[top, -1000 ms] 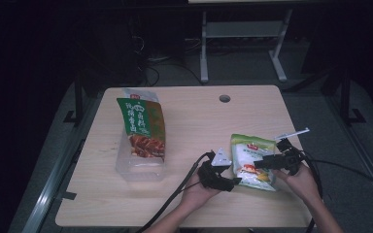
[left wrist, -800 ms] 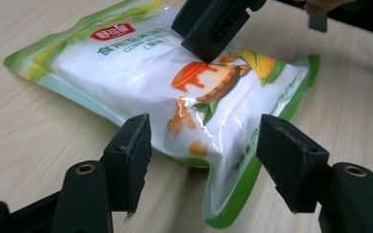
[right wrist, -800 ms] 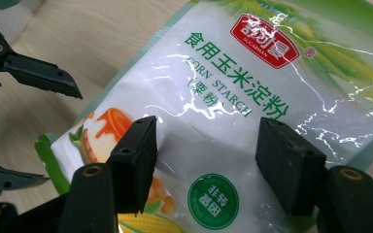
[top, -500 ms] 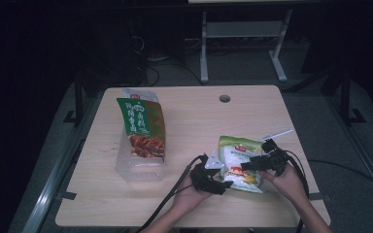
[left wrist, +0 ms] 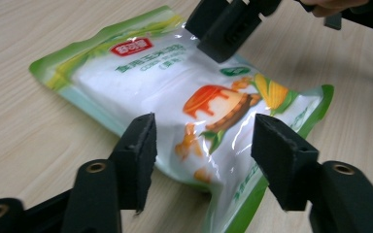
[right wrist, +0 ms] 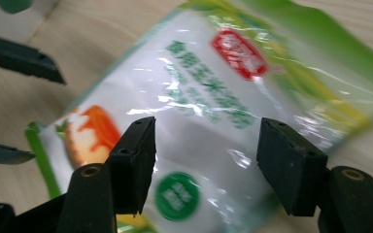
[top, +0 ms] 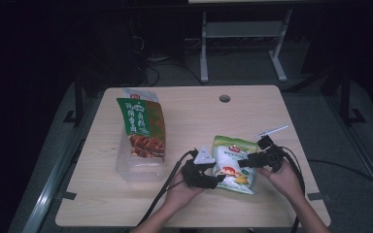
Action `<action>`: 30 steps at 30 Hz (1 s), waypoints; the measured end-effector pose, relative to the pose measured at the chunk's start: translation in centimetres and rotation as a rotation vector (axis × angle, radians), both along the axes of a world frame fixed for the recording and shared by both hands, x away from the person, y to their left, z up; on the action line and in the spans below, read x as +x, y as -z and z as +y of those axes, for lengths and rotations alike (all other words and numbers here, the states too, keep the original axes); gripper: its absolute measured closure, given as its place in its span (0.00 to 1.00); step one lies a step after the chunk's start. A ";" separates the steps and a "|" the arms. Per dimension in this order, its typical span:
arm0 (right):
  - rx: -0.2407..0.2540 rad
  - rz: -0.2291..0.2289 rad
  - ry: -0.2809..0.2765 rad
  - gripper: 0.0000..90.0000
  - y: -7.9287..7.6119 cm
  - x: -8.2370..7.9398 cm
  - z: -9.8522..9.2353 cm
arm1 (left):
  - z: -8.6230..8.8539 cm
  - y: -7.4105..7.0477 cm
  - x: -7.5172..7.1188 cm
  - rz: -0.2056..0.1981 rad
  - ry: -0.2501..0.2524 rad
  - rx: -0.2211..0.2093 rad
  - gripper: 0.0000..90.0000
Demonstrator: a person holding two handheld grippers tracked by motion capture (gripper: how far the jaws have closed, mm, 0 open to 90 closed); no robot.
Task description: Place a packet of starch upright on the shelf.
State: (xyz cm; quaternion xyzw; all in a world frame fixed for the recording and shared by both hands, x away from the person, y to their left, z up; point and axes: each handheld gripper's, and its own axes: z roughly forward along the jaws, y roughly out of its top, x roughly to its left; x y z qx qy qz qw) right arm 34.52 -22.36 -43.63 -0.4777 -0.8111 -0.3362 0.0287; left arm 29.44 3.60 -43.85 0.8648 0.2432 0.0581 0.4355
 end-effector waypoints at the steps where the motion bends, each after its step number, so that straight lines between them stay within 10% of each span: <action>1: -0.008 0.012 0.014 0.42 0.0 0.1 -0.5 | -0.3 0.1 0.0 0.004 0.003 0.003 0.50; 16: 0.060 0.105 0.092 0.41 2.1 0.9 -3.7 | -0.8 0.7 0.4 0.030 0.027 0.042 0.55; 30: 0.149 0.199 -0.034 0.65 2.7 1.8 -1.8 | -0.8 0.9 0.5 0.038 0.033 0.041 0.56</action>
